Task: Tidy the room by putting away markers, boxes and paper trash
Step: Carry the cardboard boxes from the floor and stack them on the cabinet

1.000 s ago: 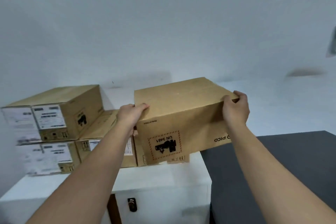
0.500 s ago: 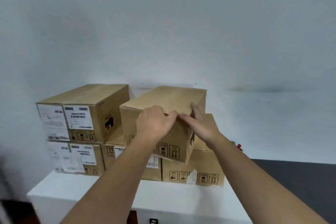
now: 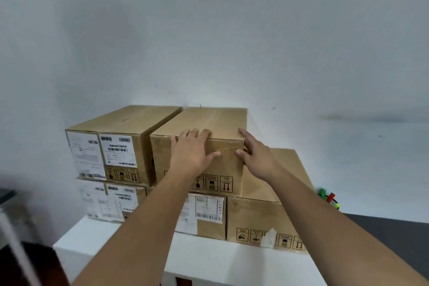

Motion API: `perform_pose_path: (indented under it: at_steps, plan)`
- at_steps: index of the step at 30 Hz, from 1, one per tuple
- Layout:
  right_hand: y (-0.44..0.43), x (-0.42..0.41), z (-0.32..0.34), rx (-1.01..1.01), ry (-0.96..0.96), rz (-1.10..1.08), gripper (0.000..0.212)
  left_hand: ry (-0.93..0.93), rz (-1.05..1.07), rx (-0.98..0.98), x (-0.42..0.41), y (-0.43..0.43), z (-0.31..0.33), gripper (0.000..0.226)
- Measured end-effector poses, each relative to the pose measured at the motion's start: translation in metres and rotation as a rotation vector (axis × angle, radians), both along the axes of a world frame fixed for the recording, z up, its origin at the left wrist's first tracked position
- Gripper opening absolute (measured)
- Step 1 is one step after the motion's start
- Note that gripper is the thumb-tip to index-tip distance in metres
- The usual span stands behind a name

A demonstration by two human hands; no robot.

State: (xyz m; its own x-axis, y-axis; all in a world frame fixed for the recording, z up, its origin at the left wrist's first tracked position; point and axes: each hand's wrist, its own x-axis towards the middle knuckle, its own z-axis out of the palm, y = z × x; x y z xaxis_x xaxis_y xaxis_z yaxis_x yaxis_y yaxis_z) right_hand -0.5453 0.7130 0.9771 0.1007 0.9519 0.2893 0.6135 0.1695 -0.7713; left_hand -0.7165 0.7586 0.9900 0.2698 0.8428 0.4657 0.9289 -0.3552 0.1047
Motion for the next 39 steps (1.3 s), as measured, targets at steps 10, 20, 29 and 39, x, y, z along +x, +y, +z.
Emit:
perform_pose_path:
  at_steps: [10, 20, 29, 39]
  plan:
    - [0.009, -0.008, -0.009, 0.001, 0.006, -0.012, 0.062, -0.005, 0.016, -0.001, -0.008, 0.009, 0.003, 0.066]
    - [-0.060, 0.029, -0.017, -0.104, -0.124, 0.053, 0.072, -0.132, 0.082, -0.052, 0.030, -0.057, -0.007, 0.075]
    - [-0.217, 0.185, -0.090, -0.195, -0.089, 0.005, 0.044, -0.137, -0.002, -0.245, 0.185, -0.225, -0.096, 0.069]
    - [-0.381, 0.263, -0.214, -0.363, -0.157, -0.177, 0.036, -0.035, -0.087, -0.558, 0.253, -0.378, -0.233, 0.045]
